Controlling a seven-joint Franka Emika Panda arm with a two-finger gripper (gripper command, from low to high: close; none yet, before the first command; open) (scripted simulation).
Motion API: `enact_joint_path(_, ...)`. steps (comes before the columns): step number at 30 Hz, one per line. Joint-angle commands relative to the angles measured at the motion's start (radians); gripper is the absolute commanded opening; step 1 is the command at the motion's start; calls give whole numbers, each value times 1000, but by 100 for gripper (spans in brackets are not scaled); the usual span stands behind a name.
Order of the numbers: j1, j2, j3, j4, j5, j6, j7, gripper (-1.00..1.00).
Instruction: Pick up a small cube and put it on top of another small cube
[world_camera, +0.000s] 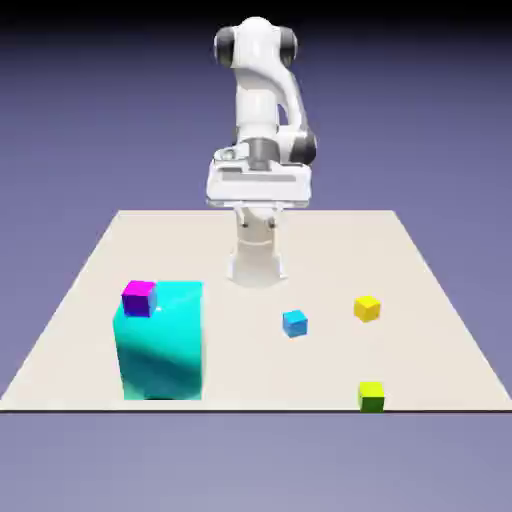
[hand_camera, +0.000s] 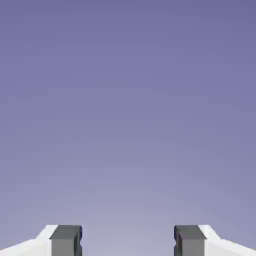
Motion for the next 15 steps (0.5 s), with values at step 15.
enact_joint_path(15,317,544,-97,405,-45,-300,-473,0)
